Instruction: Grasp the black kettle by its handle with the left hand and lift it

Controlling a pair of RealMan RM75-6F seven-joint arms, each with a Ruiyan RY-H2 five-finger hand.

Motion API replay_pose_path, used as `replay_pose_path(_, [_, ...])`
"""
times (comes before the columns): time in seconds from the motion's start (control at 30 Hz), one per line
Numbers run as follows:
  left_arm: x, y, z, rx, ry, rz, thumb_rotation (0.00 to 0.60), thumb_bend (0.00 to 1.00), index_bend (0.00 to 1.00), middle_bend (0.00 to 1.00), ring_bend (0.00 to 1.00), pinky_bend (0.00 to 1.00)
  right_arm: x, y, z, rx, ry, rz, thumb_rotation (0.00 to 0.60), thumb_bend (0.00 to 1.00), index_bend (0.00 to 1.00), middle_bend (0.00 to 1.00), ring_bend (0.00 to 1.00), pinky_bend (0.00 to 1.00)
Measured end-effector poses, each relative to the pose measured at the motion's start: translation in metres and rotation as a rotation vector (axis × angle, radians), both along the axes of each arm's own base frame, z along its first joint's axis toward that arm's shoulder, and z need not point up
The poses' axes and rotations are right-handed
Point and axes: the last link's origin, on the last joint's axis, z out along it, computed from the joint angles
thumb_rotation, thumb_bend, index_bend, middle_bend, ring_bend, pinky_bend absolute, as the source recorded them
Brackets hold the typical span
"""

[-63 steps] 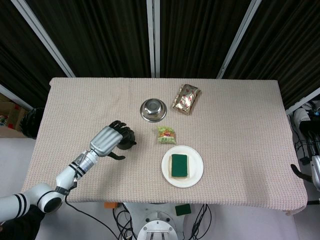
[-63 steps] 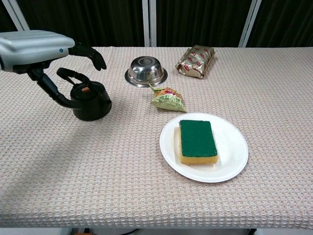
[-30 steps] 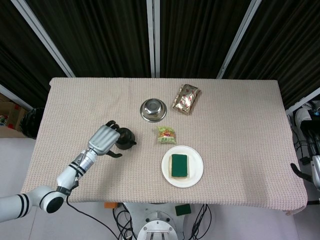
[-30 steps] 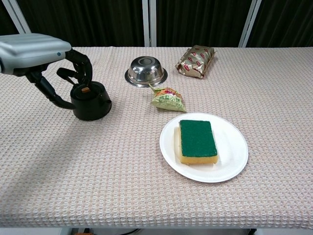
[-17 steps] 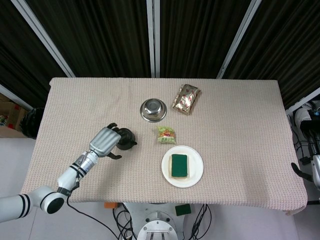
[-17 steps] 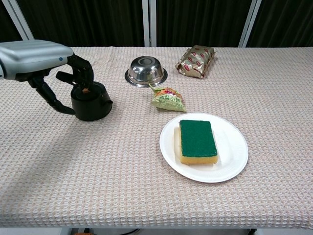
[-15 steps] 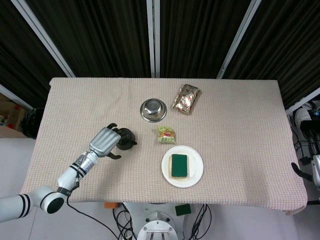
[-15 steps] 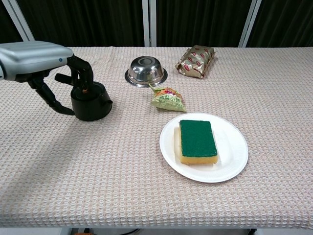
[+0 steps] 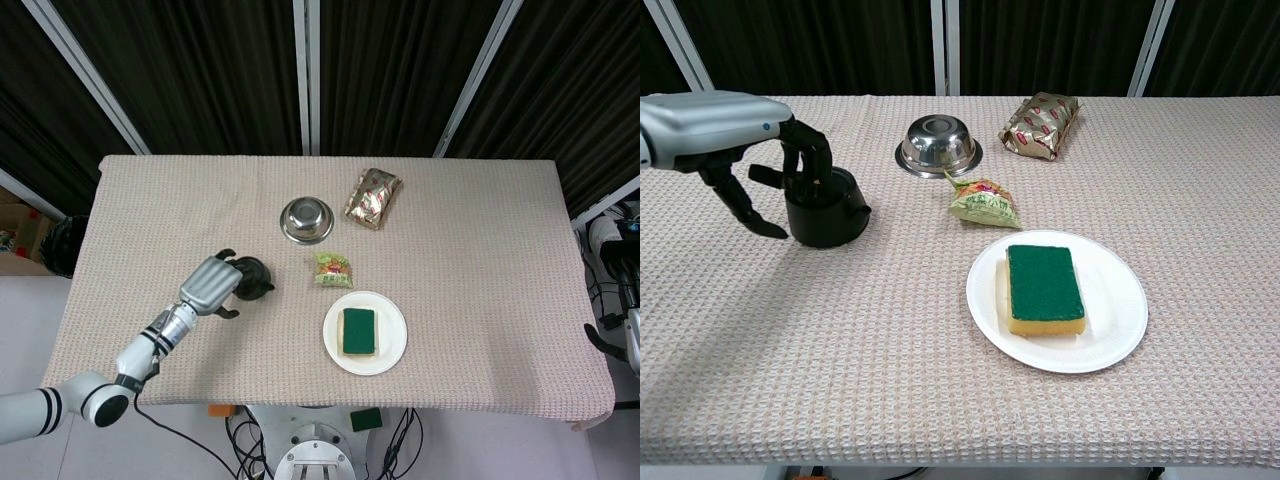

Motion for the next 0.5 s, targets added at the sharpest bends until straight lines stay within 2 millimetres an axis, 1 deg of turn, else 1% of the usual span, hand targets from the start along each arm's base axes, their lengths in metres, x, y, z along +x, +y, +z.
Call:
replay_pose_path(0.1, [-0.0018, -0.0002, 0.0002, 0.000, -0.002, 0.004, 0.599, 0.00, 0.42, 0.48, 0.46, 0.21, 0.0001, -0.0001, -0.0005, 0.003, 0.000, 0.000, 0.600, 0.21, 0.00, 0.00, 0.00, 0.00])
replay_pose_path(0.33, [-0.0056, -0.0005, -0.0003, -0.003, -0.004, 0.012, 0.600, 0.00, 0.49, 0.55, 0.53, 0.21, -0.0002, -0.0005, -0.0009, 0.005, 0.001, -0.003, 0.600, 0.21, 0.00, 0.00, 0.00, 0.00])
replay_pose_path(0.5, [-0.0076, -0.0012, -0.0002, -0.005, -0.010, 0.017, 0.599, 0.00, 0.52, 0.57, 0.54, 0.22, -0.0002, -0.0007, -0.0011, 0.005, 0.001, -0.003, 0.600, 0.21, 0.00, 0.00, 0.00, 0.00])
